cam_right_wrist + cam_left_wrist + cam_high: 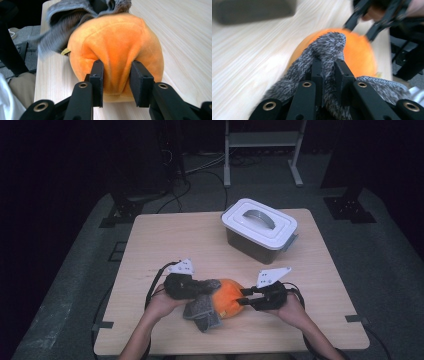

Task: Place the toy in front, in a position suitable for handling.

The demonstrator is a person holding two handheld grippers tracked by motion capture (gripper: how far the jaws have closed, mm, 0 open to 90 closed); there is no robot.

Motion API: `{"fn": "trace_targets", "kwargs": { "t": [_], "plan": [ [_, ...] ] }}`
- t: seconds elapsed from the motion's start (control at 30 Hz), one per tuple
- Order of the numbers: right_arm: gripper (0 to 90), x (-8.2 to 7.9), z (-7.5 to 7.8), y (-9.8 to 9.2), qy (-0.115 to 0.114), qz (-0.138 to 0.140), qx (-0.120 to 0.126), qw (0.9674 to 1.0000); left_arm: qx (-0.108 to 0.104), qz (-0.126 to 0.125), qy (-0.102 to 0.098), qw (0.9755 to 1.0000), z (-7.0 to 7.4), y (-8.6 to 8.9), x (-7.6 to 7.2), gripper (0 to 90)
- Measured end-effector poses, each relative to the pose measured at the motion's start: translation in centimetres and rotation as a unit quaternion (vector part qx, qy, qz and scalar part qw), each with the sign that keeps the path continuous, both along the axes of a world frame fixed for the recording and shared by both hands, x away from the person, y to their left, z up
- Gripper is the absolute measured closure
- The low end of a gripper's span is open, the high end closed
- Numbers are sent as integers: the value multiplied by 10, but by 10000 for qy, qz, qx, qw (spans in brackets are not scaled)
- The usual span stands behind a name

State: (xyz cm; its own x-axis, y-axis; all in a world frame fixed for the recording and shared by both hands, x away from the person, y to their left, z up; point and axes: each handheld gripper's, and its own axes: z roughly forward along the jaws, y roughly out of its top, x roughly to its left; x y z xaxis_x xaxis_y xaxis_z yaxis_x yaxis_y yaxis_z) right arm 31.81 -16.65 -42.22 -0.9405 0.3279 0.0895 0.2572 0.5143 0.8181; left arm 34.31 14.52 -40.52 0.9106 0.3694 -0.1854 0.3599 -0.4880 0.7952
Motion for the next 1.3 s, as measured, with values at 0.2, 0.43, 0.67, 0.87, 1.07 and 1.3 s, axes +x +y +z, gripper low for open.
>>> {"fn": "trace_targets", "kwargs": {
  "t": [0.2,0.43,0.67,0.87,1.07,1.3],
  "plan": [
    [378,8,6,-7,399,78,372,9985,-212,-384,120,9990,-4,-5,-3,795],
    [334,5,-2,9,357,22,107,9993,-148,-872,145,9960,-3,-29,-13,791],
    [535,0,-1,8,46,70,-90,9999,-136,-496,225,9984,-7,-9,-3,790],
    [368,7,4,1,324,63,174,9993,-184,-451,357,9982,-14,-5,0,789],
    [418,4,-4,14,331,17,-88,9994,-244,-659,335,9970,-12,-14,-4,788],
    [565,1,2,4,28,206,-175,9996,51,-396,377,9985,-20,-2,2,789]
  ]
}}
